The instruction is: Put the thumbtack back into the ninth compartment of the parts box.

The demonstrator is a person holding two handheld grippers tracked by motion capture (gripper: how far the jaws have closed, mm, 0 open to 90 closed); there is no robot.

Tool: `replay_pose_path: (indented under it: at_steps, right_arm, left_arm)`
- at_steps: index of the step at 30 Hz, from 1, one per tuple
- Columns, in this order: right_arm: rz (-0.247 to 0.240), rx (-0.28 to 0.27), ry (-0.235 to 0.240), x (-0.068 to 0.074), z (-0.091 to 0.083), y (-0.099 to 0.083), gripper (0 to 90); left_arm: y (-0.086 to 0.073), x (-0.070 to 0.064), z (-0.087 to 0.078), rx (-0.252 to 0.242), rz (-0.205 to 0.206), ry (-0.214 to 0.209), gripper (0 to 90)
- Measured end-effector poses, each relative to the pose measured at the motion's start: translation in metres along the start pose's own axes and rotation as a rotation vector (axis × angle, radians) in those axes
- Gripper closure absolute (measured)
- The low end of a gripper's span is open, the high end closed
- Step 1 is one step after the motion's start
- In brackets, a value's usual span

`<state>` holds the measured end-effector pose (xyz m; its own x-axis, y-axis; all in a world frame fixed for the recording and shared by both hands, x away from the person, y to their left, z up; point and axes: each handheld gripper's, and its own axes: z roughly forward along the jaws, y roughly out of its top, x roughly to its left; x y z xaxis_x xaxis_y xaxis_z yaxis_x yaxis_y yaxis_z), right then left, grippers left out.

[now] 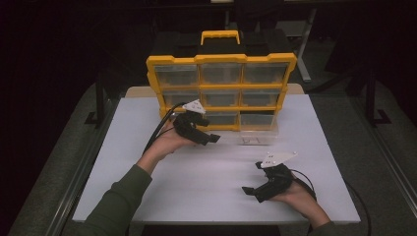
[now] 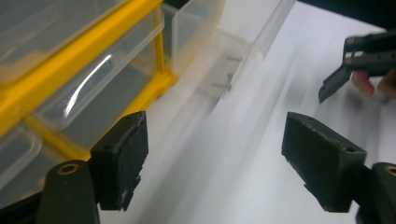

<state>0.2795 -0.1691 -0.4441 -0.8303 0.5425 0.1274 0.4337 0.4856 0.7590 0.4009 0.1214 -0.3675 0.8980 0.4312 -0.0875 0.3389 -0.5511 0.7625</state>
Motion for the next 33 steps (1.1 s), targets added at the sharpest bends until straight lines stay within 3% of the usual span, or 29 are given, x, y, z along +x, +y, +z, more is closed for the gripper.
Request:
replay_pose_path:
  at_steps: [3,4,17,22,33]
  right_arm:
    - [0.0,0.0,0.0,0.0,0.0,0.0,0.0]
    - [0.001,0.0,0.0,0.0,0.0,0.0,0.0]
    - [0.002,-0.002,-0.005,0.001,0.001,0.0,0.0]
    - [0.001,-0.001,-0.008,0.001,0.001,0.0,0.0]
    - [0.0,-0.004,-0.017,0.001,0.002,0.0,0.0]
  left_arm:
    - [-0.009,-0.002,-0.005,-0.004,-0.006,0.013,18.0]
    - [-0.019,-0.004,-0.01,-0.013,-0.017,0.021,18.0]
    - [-0.083,-0.02,-0.038,-0.036,-0.046,0.077,2.8]
    - [-0.105,-0.024,-0.051,-0.072,-0.061,0.106,0.5]
    - [-0.148,-0.035,-0.069,-0.105,-0.075,0.11,0.0]
